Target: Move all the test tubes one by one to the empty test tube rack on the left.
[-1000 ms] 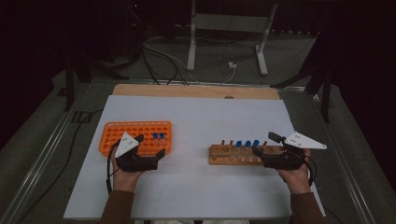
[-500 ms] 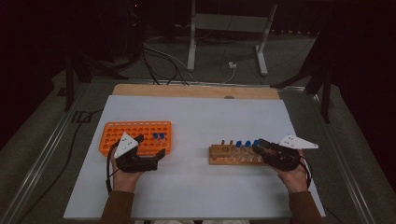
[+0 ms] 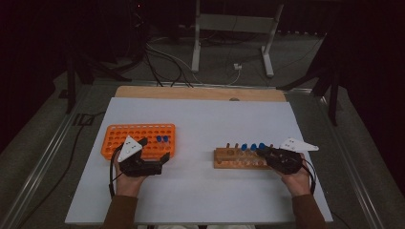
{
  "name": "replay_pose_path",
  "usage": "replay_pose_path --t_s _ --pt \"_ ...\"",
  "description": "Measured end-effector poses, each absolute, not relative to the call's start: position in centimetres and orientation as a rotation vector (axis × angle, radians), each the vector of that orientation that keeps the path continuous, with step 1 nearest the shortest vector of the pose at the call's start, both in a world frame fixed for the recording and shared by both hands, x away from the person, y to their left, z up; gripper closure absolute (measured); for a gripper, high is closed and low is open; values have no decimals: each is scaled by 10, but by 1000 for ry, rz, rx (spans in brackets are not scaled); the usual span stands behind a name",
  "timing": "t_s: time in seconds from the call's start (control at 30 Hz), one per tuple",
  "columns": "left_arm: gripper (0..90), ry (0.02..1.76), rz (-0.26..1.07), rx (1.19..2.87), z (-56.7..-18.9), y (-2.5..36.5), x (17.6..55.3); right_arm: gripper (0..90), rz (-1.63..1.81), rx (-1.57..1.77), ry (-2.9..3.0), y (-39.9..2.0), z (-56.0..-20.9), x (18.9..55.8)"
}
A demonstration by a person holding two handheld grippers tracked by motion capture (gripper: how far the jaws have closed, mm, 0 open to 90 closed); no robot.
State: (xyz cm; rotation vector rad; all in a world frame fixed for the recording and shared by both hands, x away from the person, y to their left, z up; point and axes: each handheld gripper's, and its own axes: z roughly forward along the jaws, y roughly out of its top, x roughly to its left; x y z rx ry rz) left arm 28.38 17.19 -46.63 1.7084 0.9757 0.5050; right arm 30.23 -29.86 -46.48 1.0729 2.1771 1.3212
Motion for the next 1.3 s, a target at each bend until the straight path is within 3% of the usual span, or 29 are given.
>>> replay_pose_path --t_s 1.3 --pt "9 952 472 1721 -465 162 283 766 1374 1083 2105 -304 -428 294"
